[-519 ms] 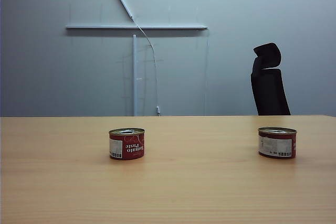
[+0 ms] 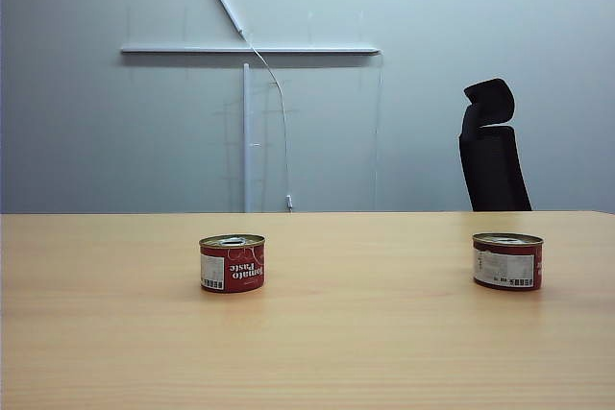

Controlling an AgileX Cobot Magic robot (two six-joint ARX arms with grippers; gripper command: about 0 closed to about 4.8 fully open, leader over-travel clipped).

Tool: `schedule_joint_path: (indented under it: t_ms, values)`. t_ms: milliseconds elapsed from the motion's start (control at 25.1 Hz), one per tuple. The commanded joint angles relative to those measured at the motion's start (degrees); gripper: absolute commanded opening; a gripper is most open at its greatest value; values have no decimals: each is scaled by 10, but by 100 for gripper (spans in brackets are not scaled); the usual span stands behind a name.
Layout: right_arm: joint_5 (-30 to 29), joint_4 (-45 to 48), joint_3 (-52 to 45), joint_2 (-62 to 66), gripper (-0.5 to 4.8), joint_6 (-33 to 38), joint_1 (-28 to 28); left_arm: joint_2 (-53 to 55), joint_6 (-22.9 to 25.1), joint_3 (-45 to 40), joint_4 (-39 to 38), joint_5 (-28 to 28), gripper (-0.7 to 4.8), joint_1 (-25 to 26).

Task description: Stack a can of tomatoes on the right onto the can of tomatoes on the left.

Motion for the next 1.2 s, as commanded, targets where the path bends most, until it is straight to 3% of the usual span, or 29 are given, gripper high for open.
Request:
schedule_joint_path:
  t_ms: [40, 160, 200, 399, 599, 758, 838, 918, 1038, 1197]
  values:
    - [-18, -1, -2, -1, 0, 81, 0, 1, 0, 2, 3, -2, -4, -12]
    - [-18, -40, -1, -1, 1, 112, 0, 1, 0, 2, 3, -3, -4, -49]
    - [-30, -67, 0, -1, 21, 119, 1, 1, 0, 2, 3, -3, -4, -86]
    - [-115, -113, 0, 4, 26, 120, 1, 1, 0, 2, 3, -2, -4, -250]
    - [-139, -112, 0, 36, 26, 121, 2, 9, 0, 2, 2, -2, -4, -377]
    - [-142, -111, 1, 123, 26, 112, 67, 28, 0, 2, 3, -2, -4, -440]
    - [-96, -111, 12, 170, 29, 78, 125, 54, 0, 2, 3, -2, -4, -439]
    - [-45, -97, 23, 194, 101, 64, 164, 73, 0, 2, 3, -2, -4, -439]
    - [81, -21, 27, 235, 475, 40, 228, 108, 0, 2, 2, -2, -4, -439]
    - [96, 57, 27, 298, 479, 10, 241, 115, 0, 2, 2, -2, -4, -439]
